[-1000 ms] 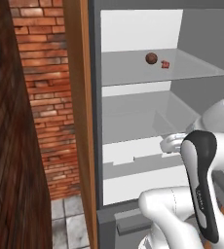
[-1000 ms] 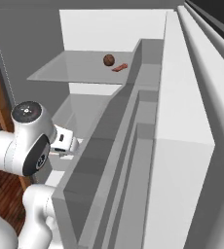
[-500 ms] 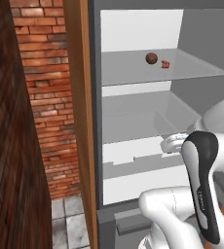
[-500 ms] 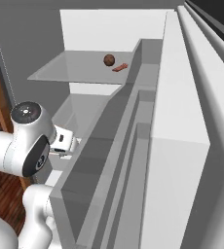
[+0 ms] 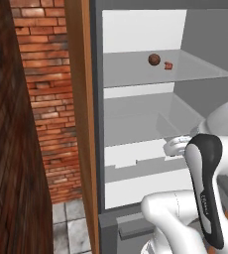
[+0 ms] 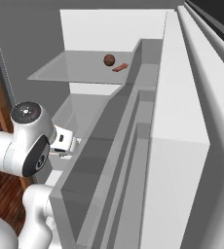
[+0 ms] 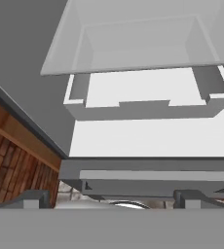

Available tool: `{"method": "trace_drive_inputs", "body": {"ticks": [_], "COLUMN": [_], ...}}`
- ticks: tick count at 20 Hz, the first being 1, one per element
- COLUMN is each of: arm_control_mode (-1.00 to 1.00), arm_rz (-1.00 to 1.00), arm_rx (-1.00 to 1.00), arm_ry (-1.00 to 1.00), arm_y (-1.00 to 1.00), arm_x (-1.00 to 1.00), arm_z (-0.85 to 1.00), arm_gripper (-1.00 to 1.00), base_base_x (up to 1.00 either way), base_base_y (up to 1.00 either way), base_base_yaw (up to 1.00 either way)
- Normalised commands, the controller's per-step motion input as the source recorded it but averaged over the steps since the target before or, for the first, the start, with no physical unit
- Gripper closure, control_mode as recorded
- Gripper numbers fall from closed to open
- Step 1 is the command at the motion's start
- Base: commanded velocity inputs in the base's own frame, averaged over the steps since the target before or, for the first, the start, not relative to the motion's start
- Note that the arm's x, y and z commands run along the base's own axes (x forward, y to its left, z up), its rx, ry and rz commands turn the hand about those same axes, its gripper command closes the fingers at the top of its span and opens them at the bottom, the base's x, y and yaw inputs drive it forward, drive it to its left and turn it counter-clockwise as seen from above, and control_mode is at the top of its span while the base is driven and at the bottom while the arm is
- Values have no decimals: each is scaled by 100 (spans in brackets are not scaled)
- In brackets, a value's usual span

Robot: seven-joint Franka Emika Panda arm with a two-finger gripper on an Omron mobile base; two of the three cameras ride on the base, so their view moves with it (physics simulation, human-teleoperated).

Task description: Pick the egg and butter from the fridge and place them by the bowl for mixing.

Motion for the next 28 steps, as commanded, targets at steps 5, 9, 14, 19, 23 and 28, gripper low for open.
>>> {"method": "trace_drive_inputs", "body": {"ticks": [5, 9, 14, 19, 23, 28], "arm_control_mode": [-100, -100, -100, -100, -100, -100], "arm_rz": [0, -8, -6, 0, 0, -9], "arm_rx": [-3, -10, -5, 1, 5, 1], "arm_ry": [-24, -28, -28, -14, -5, 0], "arm_y": [2, 6, 0, 0, -4, -4], "arm_x": [-2, 0, 0, 0, 0, 2], "arm_z": [39, 52, 60, 64, 62, 53], "arm_gripper": [-100, -100, -100, -100, -100, -100], "base_base_x": [0, 0, 0, 0, 0, 0], "base_base_y": [0, 0, 0, 0, 0, 0], "base_base_yaw": [0, 0, 0, 0, 0, 0]}}
